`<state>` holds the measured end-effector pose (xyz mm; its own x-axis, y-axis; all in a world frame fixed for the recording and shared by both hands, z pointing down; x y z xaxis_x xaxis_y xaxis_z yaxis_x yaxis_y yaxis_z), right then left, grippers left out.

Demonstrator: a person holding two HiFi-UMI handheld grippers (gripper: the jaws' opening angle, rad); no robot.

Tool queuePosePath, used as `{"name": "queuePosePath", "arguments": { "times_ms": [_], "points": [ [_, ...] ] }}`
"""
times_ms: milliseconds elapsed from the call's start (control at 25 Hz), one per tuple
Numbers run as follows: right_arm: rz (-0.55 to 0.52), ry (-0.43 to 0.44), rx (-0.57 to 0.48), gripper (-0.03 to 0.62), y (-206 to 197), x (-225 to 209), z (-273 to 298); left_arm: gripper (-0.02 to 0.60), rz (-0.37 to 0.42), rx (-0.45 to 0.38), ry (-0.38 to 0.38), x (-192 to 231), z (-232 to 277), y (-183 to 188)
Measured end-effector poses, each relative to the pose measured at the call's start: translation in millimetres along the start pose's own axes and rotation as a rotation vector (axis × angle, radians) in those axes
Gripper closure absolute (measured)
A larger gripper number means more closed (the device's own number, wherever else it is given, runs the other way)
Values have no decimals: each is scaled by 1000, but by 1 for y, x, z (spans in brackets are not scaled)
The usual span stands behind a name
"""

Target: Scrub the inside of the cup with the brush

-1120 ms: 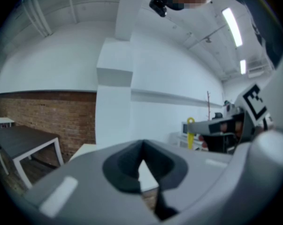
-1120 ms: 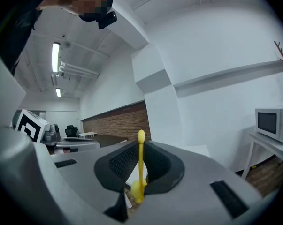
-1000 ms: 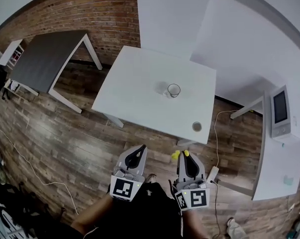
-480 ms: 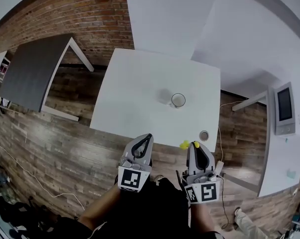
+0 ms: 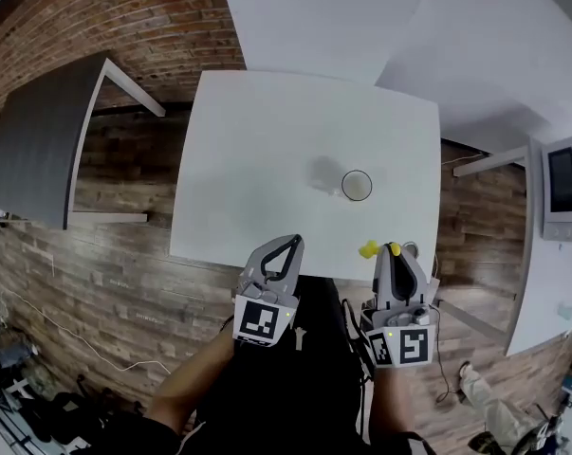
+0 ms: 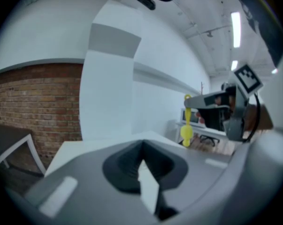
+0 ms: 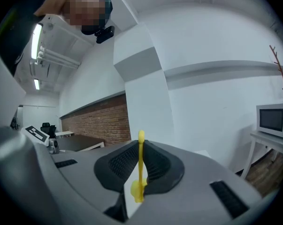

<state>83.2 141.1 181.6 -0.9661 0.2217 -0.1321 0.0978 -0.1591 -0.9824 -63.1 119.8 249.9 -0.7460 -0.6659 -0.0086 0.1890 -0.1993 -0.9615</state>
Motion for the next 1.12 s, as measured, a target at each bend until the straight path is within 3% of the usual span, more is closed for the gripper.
{"name": "queuePosePath", "arguments": {
  "times_ms": [280,520,880,1000,1040,1120],
  "points": [
    [32,-38,17,565,-30,-30,40,577,-4,48,-35,3,57,-40],
    [76,-41,18,563,-55,-49,69,499,-17,135,-83,-1,106,-86],
    [117,-32,2,564,-71,-72,98,430,34,265,-126,-9,165,-139],
    [132,-26,-2,564,-76,-78,107,434,33,291,-115,-9,177,-145],
    [135,-22,-3,564,-78,-79,109,504,35,298,-104,-8,178,-146],
    [141,-15,-2,563,-82,-81,112,515,50,302,-88,-9,179,-145]
  ]
}}
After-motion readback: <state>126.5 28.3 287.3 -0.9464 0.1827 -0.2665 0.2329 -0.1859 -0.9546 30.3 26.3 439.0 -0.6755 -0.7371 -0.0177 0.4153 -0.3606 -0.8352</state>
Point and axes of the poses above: the fingertips, and each gripper's own axes: z forward along the fingers, x to its left, y out of its top, the point moved 1 cm from there along -z, backward along the fingers
